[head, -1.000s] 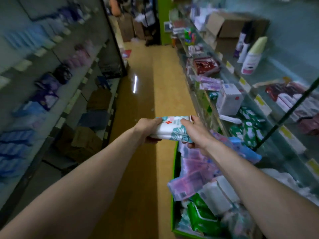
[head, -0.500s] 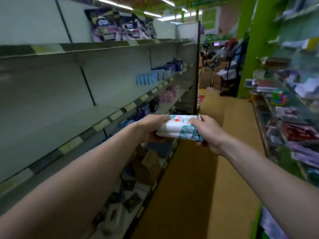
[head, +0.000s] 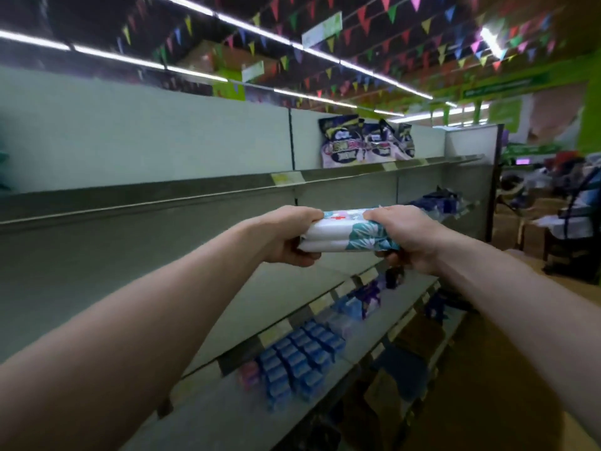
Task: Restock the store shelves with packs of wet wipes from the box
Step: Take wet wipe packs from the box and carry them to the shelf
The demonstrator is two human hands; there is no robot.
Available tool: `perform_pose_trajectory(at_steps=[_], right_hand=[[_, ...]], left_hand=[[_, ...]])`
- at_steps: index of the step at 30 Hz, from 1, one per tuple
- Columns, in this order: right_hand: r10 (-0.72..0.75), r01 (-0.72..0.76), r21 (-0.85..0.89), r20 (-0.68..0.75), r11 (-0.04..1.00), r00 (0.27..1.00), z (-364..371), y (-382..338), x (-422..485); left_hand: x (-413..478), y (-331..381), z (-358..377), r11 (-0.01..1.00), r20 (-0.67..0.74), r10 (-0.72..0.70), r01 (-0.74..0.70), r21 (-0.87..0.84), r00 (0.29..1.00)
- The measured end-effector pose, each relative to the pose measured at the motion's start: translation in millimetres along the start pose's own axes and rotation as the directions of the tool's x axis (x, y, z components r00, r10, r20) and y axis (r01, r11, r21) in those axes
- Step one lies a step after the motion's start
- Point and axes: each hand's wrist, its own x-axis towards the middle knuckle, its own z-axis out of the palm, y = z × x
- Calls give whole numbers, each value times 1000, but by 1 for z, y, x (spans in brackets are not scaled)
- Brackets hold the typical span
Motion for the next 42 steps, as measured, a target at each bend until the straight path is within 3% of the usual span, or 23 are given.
perform_pose_trajectory(at_steps=[9, 18, 23, 28, 35, 42], right_hand=[[-155, 148, 49, 258, 988, 954, 87, -88, 33], [-259, 268, 49, 464, 962, 847, 161, -140, 83], [-253, 274, 52, 573, 960, 779, 197, -150, 122], [-247, 296, 43, 670, 954, 700, 232, -161, 154], [-249, 359, 18, 752, 933, 610, 291, -175, 185], [-206, 466, -89, 813, 880, 545, 352, -182, 203]], left_hand=[[-28, 28, -129, 997, -192, -13, 26, 66, 981], [-36, 30, -210, 981, -457, -139, 184, 54, 878], [-29, 30, -237, 973, -533, -215, 227, -42, 819], [-18, 26, -256, 974, -622, -228, 183, -136, 750], [-17, 16, -288, 971, -687, -237, 189, -146, 687], [-6, -8, -335, 947, -716, -290, 300, -118, 635]])
